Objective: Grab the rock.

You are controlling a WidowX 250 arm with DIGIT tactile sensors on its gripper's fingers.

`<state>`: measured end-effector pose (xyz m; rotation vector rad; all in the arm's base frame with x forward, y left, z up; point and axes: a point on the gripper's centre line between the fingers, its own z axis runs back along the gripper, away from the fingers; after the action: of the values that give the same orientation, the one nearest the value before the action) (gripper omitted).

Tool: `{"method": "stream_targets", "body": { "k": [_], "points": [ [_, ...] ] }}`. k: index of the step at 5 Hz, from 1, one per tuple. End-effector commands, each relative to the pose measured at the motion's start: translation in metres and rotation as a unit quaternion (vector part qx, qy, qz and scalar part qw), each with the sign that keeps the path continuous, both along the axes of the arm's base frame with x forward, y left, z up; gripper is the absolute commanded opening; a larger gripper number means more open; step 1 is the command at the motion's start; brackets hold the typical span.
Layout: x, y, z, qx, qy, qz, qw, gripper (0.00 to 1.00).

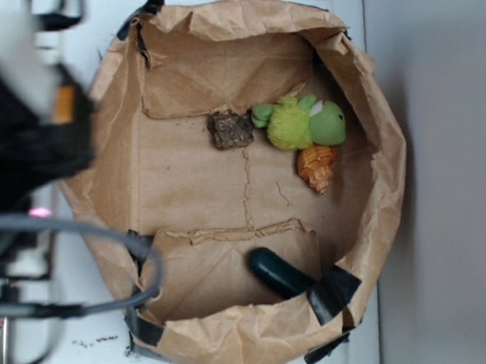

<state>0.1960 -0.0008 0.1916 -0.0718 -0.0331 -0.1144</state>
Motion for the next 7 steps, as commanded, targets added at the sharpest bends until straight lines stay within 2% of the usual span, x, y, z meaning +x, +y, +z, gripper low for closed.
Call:
{"method": "stream_targets", "body": {
  "k": [1, 2, 3, 4, 5, 6, 7],
  "points": [
    [0.051, 0.018, 0.002, -0.005, -0.026, -0.021, 0.999, 1.00],
    [0.051, 0.018, 0.002, -0.005, -0.026, -0.021, 0.999, 1.00],
    [0.060, 0.022, -0.047, 0.003, -0.044, 0.005, 0.999, 1.00],
    [0.070, 0.023, -0.092, 0.030, -0.069, 0.032, 0.997, 1.00],
    [0.071, 0.026, -0.113, 0.036, -0.082, 0.029, 0.996, 1.00],
    [0.077, 0.034, -0.124, 0.004, -0.050, 0.017, 0.999, 1.00],
    [0.083, 0.043, -0.133, -0.002, -0.049, 0.033, 0.998, 1.00]
  ]
}}
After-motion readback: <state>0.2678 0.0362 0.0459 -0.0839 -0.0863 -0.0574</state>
